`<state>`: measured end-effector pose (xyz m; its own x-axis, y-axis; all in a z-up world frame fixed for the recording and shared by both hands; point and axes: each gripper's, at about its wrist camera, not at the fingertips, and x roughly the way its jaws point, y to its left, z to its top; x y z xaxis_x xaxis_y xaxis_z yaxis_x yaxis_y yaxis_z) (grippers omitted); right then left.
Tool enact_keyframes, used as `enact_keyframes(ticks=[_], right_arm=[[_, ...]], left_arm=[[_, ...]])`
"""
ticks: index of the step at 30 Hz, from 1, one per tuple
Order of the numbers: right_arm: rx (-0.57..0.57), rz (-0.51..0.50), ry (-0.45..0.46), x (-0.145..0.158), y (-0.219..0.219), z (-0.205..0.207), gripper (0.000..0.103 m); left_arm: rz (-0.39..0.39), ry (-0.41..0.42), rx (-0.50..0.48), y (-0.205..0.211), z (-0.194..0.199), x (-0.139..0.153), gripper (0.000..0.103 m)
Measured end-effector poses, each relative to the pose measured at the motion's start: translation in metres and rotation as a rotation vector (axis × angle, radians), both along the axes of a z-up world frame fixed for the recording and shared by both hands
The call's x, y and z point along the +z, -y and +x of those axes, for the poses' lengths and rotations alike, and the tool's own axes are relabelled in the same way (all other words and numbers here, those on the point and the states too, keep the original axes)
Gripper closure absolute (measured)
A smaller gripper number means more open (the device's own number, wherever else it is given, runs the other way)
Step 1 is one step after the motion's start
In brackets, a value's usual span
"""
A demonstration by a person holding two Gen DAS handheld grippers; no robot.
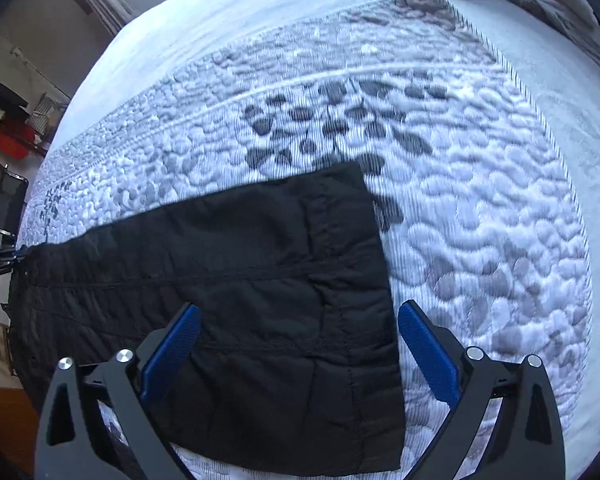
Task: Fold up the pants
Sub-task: 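Grasp the waistband with the left tool while the right tool grasps the leg hems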
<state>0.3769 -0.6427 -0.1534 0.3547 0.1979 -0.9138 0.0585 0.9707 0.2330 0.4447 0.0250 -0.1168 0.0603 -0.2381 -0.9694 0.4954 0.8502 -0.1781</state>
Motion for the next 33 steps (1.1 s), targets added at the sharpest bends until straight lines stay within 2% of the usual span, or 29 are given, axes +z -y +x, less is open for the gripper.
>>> enact_keyframes(ticks=[4,8,9,10,11,13,15,16,20,25,28,33], right_arm=[[-0.005,-0.013,-0.005,-0.001,-0.001,0.014,0.004],[0.006,-0.094,-0.019,-0.010,-0.010,0.031,0.004],[0.008,-0.105,-0.022,-0.013,-0.011,0.035,0.011],[0.011,-0.121,-0.031,-0.016,-0.013,0.038,0.029],[0.007,-0.163,-0.047,-0.021,-0.014,0.042,0.036],[0.020,-0.206,-0.037,-0.023,-0.018,0.043,0.062],[0.039,-0.208,-0.010,-0.017,-0.022,0.039,0.079],[0.046,-0.217,0.014,-0.011,-0.024,0.035,0.083],[0.074,-0.279,0.090,0.009,-0.038,0.019,0.089],[0.048,-0.293,0.272,0.057,-0.053,-0.018,0.089],[0.017,-0.288,0.391,0.088,-0.063,-0.055,0.089],[-0.030,-0.285,0.554,0.120,-0.070,-0.119,0.089]], left_arm=[[-0.006,0.017,0.011,-0.015,-0.006,0.007,0.090],[0.000,0.016,0.022,-0.014,-0.010,0.005,0.090],[0.005,0.017,0.023,-0.014,-0.011,0.005,0.090],[0.008,0.019,0.023,-0.010,-0.010,0.002,0.090],[0.014,0.021,0.022,-0.009,-0.010,0.002,0.090],[0.018,0.023,0.028,-0.007,-0.011,0.001,0.090],[0.018,0.029,0.036,-0.005,-0.012,0.001,0.090],[0.018,0.033,0.040,-0.006,-0.014,0.002,0.090],[0.009,0.073,0.062,-0.011,-0.028,0.014,0.090],[-0.023,0.149,0.088,-0.023,-0.066,0.044,0.091],[-0.038,0.203,0.094,-0.028,-0.100,0.070,0.091],[-0.089,0.297,0.113,-0.037,-0.171,0.117,0.091]])
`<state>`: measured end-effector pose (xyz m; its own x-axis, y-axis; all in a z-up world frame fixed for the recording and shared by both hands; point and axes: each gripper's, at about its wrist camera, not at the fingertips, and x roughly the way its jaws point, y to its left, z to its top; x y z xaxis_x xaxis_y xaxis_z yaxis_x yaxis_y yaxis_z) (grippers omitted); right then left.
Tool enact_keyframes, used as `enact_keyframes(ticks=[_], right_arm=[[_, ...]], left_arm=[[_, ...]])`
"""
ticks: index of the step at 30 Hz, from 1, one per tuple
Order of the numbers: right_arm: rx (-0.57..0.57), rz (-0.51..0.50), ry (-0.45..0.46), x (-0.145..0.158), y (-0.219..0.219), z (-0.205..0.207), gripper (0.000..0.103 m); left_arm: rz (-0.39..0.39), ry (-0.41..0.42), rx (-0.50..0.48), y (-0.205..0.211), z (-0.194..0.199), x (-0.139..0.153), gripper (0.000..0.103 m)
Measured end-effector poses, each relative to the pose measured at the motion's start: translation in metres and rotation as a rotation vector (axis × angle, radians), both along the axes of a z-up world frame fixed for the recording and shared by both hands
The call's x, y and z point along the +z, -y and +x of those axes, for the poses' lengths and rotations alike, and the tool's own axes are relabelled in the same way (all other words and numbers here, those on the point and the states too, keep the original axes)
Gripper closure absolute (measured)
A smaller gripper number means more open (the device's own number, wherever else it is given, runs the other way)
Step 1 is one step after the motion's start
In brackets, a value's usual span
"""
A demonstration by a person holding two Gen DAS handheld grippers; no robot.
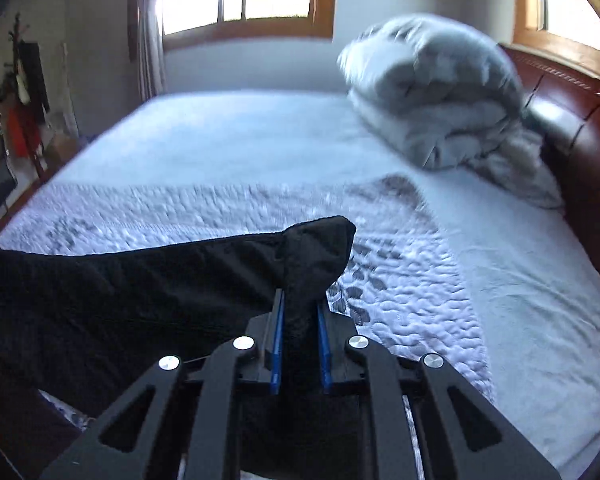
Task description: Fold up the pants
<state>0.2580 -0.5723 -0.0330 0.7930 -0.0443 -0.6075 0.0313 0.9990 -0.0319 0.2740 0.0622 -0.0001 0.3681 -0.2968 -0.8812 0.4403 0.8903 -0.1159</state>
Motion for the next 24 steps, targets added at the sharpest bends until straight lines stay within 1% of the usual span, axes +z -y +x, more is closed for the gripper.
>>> enact_keyframes(ticks=[2,4,6,7,9,12,15,17,20,21,22,23,24], right_arm=[[-0.025,0.026,0.045,0.007,0.005,-0.029,0.089],[-0.043,0.050,0.078,0.010,0.009,-0.050,0.089],[-0.065,0.076,0.094,0.008,0.014,-0.078,0.089],[-0.073,0.084,0.095,0.008,0.015,-0.088,0.089],[-0.088,0.107,0.092,0.002,0.017,-0.111,0.089],[-0.105,0.119,0.075,-0.006,0.018,-0.145,0.089],[-0.126,0.123,0.037,-0.021,0.018,-0.178,0.089],[-0.134,0.142,0.014,-0.030,0.020,-0.197,0.089],[-0.143,0.136,-0.043,-0.050,0.020,-0.221,0.088],[-0.148,0.147,-0.070,-0.058,0.020,-0.227,0.085],[-0.158,0.154,-0.099,-0.068,0.021,-0.234,0.077],[-0.160,0.159,-0.118,-0.075,0.021,-0.239,0.072],[-0.166,0.156,-0.151,-0.085,0.020,-0.243,0.067]], left_arm=[[-0.031,0.017,0.004,-0.005,-0.034,0.014,0.091],[-0.052,0.023,0.013,-0.010,-0.061,0.019,0.091],[-0.072,0.024,0.023,-0.015,-0.092,0.020,0.091],[-0.096,0.019,0.044,-0.020,-0.111,0.019,0.091],[-0.116,0.011,0.069,-0.026,-0.136,0.013,0.091],[-0.146,-0.006,0.111,-0.033,-0.169,-0.001,0.091],[-0.172,-0.030,0.147,-0.036,-0.193,-0.020,0.091],[-0.157,-0.047,0.156,-0.037,-0.209,-0.035,0.091],[-0.148,-0.089,0.175,-0.037,-0.226,-0.061,0.090],[-0.147,-0.108,0.184,-0.038,-0.232,-0.072,0.090],[-0.133,-0.130,0.187,-0.038,-0.235,-0.079,0.089],[-0.119,-0.142,0.189,-0.038,-0.240,-0.091,0.088],[-0.121,-0.149,0.194,-0.040,-0.244,-0.097,0.087]])
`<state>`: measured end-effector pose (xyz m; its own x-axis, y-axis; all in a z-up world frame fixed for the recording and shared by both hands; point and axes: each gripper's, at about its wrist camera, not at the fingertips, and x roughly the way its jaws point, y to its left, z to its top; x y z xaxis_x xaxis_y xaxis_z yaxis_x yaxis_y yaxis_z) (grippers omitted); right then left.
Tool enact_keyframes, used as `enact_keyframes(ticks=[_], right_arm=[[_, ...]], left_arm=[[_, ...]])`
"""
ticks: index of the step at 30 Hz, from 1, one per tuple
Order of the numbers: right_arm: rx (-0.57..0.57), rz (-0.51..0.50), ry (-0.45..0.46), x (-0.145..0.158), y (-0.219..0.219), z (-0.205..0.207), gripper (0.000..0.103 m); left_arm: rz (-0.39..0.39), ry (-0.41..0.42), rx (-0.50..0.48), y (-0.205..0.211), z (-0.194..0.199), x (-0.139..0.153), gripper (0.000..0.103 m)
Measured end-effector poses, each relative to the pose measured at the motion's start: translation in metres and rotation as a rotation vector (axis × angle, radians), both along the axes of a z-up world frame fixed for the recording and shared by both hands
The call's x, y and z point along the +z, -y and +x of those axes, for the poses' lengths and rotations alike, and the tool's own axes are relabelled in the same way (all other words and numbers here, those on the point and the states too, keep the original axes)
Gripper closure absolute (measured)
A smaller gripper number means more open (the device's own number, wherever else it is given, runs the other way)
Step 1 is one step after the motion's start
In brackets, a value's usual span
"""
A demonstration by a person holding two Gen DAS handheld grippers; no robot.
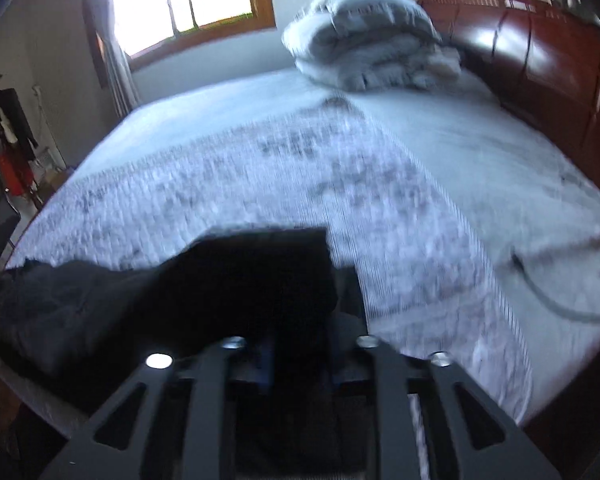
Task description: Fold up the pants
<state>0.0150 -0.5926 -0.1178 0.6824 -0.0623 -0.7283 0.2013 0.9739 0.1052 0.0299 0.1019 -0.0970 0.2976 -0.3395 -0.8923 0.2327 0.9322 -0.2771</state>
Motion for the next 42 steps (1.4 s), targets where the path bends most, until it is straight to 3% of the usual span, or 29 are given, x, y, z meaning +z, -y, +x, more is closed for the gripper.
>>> enact_keyframes(ticks=[3,4,7,9,10,11,12,13,14,15,20,23,25,27,30,32,34,36,37,38,42], right_arm=[[-0.008,-0.053,-0.090,-0.024,-0.007,-0.014,0.064],[-0.011,-0.061,-0.106,-0.029,-0.007,-0.019,0.053],[-0.038,-0.094,-0.156,-0.038,-0.002,-0.033,0.041],[-0.070,-0.099,-0.175,-0.035,0.004,-0.044,0.040],[-0.084,-0.097,-0.174,-0.031,0.007,-0.049,0.039],[-0.101,-0.088,-0.163,-0.024,0.012,-0.053,0.038],[-0.115,-0.081,-0.154,-0.018,0.015,-0.056,0.033],[-0.128,-0.068,-0.141,-0.012,0.018,-0.059,0.030],[-0.136,-0.036,-0.123,-0.005,0.021,-0.062,0.029],[-0.133,0.004,-0.109,0.000,0.022,-0.062,0.029],[-0.112,0.070,-0.085,0.007,0.016,-0.049,0.028],[-0.113,0.095,-0.093,0.001,0.014,-0.045,0.028],[-0.127,0.124,-0.097,-0.002,0.017,-0.048,0.028],[-0.147,0.166,-0.097,-0.005,0.024,-0.054,0.027],[-0.180,0.212,-0.088,-0.005,0.035,-0.065,0.023],[-0.190,0.243,-0.083,-0.005,0.041,-0.069,0.023],[-0.193,0.319,-0.071,-0.008,0.046,-0.070,0.021],[-0.202,0.391,-0.083,-0.015,0.049,-0.068,0.021],[-0.211,0.429,-0.094,-0.021,0.052,-0.066,0.021],[-0.220,0.444,-0.107,-0.026,0.054,-0.065,0.021],[-0.253,0.489,-0.168,-0.046,0.059,-0.066,0.021]], left_arm=[[-0.023,-0.012,0.030,-0.005,-0.007,-0.008,0.083],[-0.034,-0.010,0.039,-0.007,-0.009,-0.007,0.082],[-0.058,0.013,0.049,-0.009,-0.015,0.009,0.072],[-0.110,0.027,0.029,-0.010,-0.016,0.023,0.045],[-0.150,0.039,0.023,-0.011,-0.016,0.030,0.043],[-0.238,0.063,0.018,-0.016,-0.018,0.044,0.042],[-0.285,0.074,0.013,-0.018,-0.018,0.054,0.036],[-0.305,0.096,0.019,-0.020,-0.018,0.065,0.030],[-0.286,0.122,0.030,-0.018,-0.019,0.071,0.019],[-0.254,0.154,0.035,-0.017,-0.018,0.079,0.015],[-0.187,0.210,0.052,0.007,0.030,0.082,0.012],[-0.140,0.176,0.052,0.032,0.079,0.062,0.012],[-0.045,0.121,0.055,0.053,0.117,0.036,0.017],[0.004,0.064,0.067,0.061,0.139,0.013,0.047],[0.046,-0.058,0.113,0.060,0.169,-0.025,0.055],[0.034,-0.059,0.138,0.056,0.176,-0.032,0.053],[0.006,-0.063,0.142,0.054,0.176,-0.029,0.044],[-0.001,-0.033,0.153,0.050,0.165,-0.017,0.018],[0.019,-0.012,0.166,0.050,0.158,-0.014,0.014],[0.035,0.034,0.173,0.046,0.145,-0.004,0.013],[0.046,0.082,0.183,0.026,0.107,0.016,0.008]])
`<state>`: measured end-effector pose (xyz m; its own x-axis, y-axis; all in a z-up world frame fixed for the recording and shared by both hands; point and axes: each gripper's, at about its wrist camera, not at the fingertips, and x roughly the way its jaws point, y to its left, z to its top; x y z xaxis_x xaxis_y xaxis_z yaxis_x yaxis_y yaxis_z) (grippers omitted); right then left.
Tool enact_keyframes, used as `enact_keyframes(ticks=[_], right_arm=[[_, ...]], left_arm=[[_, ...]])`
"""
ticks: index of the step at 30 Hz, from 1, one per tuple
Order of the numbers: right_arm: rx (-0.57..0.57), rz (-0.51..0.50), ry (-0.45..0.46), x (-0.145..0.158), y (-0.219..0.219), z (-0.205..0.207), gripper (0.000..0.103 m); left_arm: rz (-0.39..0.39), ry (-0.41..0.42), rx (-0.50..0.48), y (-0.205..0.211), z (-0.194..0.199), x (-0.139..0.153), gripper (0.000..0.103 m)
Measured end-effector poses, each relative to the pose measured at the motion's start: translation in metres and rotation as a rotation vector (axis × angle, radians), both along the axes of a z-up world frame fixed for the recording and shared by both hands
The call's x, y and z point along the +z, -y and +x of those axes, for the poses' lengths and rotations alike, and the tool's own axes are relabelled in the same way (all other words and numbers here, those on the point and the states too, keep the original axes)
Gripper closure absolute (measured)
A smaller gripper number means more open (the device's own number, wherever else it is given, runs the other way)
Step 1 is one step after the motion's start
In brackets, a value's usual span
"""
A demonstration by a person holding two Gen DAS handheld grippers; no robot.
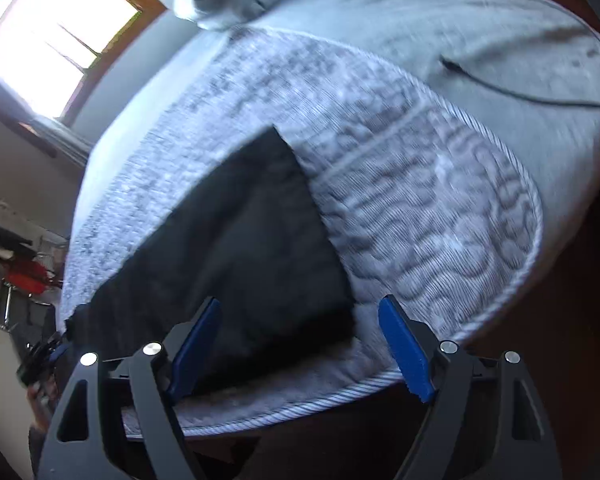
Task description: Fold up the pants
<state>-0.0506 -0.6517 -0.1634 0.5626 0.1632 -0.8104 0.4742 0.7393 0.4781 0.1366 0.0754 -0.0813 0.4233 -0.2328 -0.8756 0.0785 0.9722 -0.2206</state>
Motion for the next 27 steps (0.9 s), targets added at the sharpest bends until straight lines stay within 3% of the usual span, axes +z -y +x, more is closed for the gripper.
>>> enact_keyframes(ticks=[4,8,10,15,17,18,20,22,27], right_arm=[[-0.002,0.106,0.008,-0.017,0.003,-0.003,0.021],[-0.053,0.212,0.013,-0.035,0.009,-0.003,0.020],[-0.072,0.254,0.031,-0.039,0.010,-0.004,0.020],[-0.094,0.274,0.035,-0.041,0.007,0.000,0.020],[-0.083,0.278,0.059,-0.037,0.003,0.007,0.025],[-0.082,0.256,0.056,-0.034,0.001,0.010,0.028],[-0.077,0.213,0.051,-0.031,0.000,0.017,0.058],[-0.070,0.226,0.055,-0.030,-0.001,0.023,0.079],[0.013,0.135,0.106,0.010,-0.007,0.048,0.087]], left_arm=[[0.012,-0.001,0.123,-0.046,-0.043,-0.002,0.008],[0.031,-0.067,0.323,-0.105,-0.076,-0.024,0.008],[0.020,-0.059,0.395,-0.126,-0.089,-0.030,0.008],[0.054,-0.050,0.417,-0.133,-0.095,-0.034,0.008],[0.095,-0.053,0.396,-0.123,-0.093,-0.033,0.008],[0.098,-0.056,0.385,-0.120,-0.093,-0.034,0.008],[0.092,-0.058,0.372,-0.115,-0.095,-0.034,0.008],[0.075,-0.060,0.378,-0.115,-0.098,-0.032,0.008],[-0.035,-0.101,0.532,-0.139,-0.126,-0.031,0.008]])
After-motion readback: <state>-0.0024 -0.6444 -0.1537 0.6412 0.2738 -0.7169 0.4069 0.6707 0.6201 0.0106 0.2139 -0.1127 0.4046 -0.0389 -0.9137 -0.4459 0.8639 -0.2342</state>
